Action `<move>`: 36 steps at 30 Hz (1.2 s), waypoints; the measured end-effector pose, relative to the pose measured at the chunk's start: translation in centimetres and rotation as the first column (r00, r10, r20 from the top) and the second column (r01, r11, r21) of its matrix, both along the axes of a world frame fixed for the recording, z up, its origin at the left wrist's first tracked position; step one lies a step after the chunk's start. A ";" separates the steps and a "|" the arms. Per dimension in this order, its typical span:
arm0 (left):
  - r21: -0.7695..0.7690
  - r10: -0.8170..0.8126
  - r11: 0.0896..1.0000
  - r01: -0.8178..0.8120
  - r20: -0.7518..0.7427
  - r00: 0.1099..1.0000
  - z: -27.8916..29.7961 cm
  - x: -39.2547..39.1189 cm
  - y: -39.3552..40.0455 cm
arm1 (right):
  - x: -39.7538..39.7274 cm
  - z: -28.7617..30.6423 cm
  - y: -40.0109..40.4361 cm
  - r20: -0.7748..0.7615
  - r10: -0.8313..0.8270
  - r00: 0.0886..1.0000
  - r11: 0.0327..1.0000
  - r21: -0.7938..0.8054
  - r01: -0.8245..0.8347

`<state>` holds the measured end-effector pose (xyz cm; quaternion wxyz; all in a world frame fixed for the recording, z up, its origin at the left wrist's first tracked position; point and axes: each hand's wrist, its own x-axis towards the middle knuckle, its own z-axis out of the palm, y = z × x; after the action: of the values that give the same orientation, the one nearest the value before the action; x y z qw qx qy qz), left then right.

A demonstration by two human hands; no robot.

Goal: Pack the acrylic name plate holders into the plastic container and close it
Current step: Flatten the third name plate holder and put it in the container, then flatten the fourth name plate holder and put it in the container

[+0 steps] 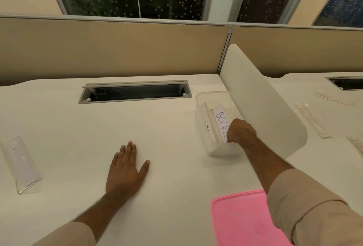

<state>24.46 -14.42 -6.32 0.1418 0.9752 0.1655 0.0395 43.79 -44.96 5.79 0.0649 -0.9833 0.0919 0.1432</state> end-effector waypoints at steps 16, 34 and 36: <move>-0.194 0.103 0.979 -0.055 0.245 0.964 2.4 -2.8 1.3 | -7.2 3.4 3.4 0.590 0.004 0.808 0.950 0.250 -0.188; -0.347 0.733 0.671 -0.656 0.177 0.656 6.8 -12.3 18.0 | -18.5 0.2 26.3 0.367 0.443 0.818 0.620 0.533 -0.575; -0.381 0.741 0.652 -0.655 0.139 0.657 6.4 -12.5 18.9 | -19.2 0.4 29.3 0.357 0.505 0.786 0.586 0.526 -0.616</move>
<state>11.97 4.50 0.13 0.2824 0.7840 0.5134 0.2050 24.59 -15.71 6.14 0.3418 -0.8917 -0.2816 0.0940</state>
